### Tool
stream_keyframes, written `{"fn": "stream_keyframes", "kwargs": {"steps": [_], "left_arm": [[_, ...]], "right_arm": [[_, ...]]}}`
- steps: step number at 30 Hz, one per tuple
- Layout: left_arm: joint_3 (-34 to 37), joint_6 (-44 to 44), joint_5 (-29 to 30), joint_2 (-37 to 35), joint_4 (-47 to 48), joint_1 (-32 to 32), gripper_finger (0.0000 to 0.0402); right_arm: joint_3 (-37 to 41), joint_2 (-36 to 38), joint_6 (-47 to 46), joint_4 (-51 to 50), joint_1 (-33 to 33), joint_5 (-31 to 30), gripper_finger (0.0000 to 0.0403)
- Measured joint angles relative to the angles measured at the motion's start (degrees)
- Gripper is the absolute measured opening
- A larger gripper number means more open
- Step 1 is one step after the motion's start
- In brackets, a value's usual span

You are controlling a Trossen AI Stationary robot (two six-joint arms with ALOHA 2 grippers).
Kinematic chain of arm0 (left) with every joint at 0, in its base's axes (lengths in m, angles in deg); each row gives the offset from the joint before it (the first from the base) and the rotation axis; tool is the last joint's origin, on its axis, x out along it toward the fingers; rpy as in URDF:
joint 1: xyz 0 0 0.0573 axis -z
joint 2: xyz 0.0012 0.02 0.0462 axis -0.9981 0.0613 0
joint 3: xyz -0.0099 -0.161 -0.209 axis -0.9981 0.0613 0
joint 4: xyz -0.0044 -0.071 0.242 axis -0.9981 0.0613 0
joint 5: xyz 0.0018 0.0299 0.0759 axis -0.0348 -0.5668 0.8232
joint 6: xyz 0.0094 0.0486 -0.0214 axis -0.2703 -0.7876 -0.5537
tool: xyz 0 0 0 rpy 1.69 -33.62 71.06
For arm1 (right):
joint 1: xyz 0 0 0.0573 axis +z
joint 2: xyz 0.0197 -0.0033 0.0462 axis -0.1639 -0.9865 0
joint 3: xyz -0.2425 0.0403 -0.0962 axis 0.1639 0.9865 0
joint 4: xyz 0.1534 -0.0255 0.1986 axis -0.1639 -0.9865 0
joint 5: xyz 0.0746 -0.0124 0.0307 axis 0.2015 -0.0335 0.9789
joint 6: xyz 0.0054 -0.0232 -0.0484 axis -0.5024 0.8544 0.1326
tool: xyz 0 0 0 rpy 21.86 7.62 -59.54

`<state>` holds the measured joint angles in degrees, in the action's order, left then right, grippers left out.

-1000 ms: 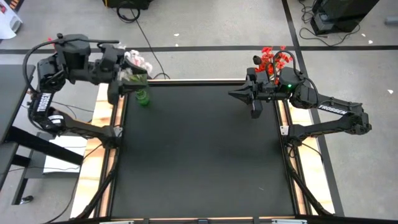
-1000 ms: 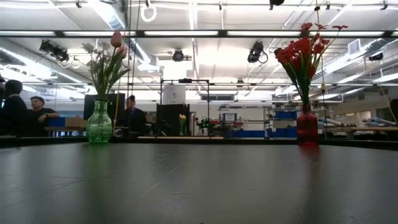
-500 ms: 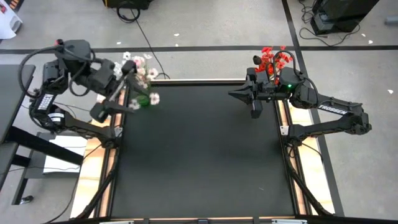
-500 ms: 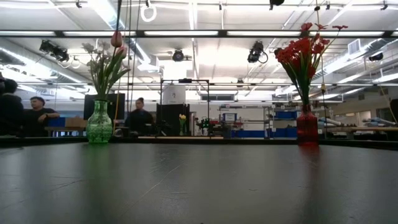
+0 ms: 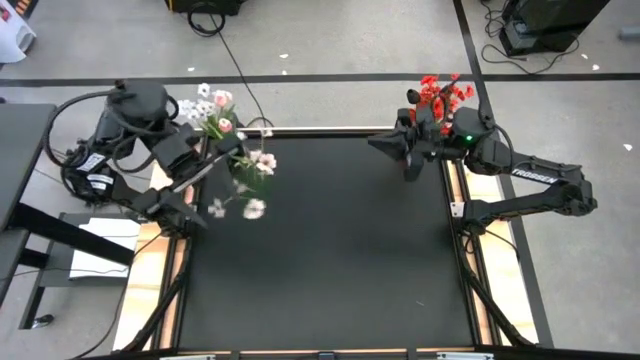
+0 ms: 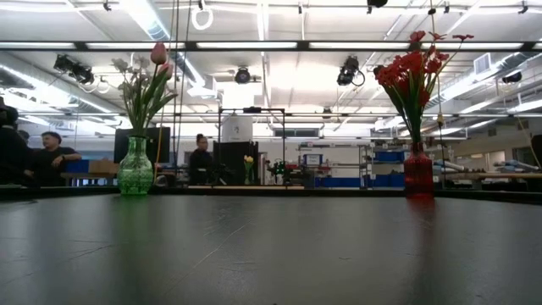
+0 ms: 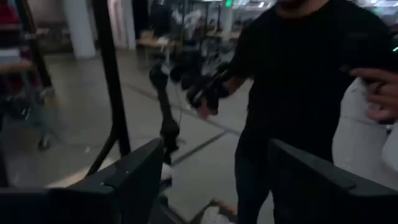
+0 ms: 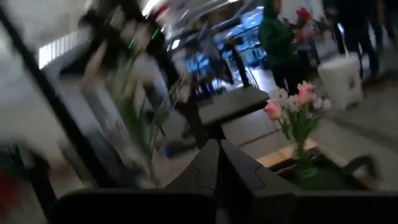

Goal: Sort flowers into vase by color
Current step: Put the white flower into the green flower vase

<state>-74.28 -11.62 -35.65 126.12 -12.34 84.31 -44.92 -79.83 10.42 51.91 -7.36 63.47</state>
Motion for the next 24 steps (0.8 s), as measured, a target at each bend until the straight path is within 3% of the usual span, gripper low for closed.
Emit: {"fn": "stream_keyframes", "kwargs": {"steps": [5,10,12,14,17,20,24], "left_arm": [[0.0,4.56,0.18,0.12,-7.51,2.62,0.0293],[-0.02,8.72,1.47,0.06,-11.4,2.82,0.0293],[-0.02,9.02,4.04,0.12,-13.36,2.78,0.0293],[-0.02,9.24,9.2,0.12,-15.53,2.78,0.0293],[-0.12,13.54,22.7,0.83,-18.23,2.78,0.0293],[-0.08,22.7,36.65,2.23,-19.2,2.17,0.0293],[-0.02,37.04,46.08,4.23,-19.04,-0.12,0.0293]], "right_arm": [[0.0,-0.33,-18.95,4.6,0.15,-5.82,0.0023],[0.0,-0.54,-24.55,9.05,0.15,-7.22,0.0023],[-0.09,-1.94,-25.16,10.26,0.4,-5.21,0.0023],[-0.09,-4.48,-25.13,10.06,1.1,-2.46,0.0023],[-0.03,-9.29,-25.11,10.0,3.36,-0.43,0.0023],[-0.71,-13.05,-24.83,10.95,5.2,0.06,0.0022],[-4.15,-16.71,-18.43,11.16,6.93,0.93,0.0023]]}}
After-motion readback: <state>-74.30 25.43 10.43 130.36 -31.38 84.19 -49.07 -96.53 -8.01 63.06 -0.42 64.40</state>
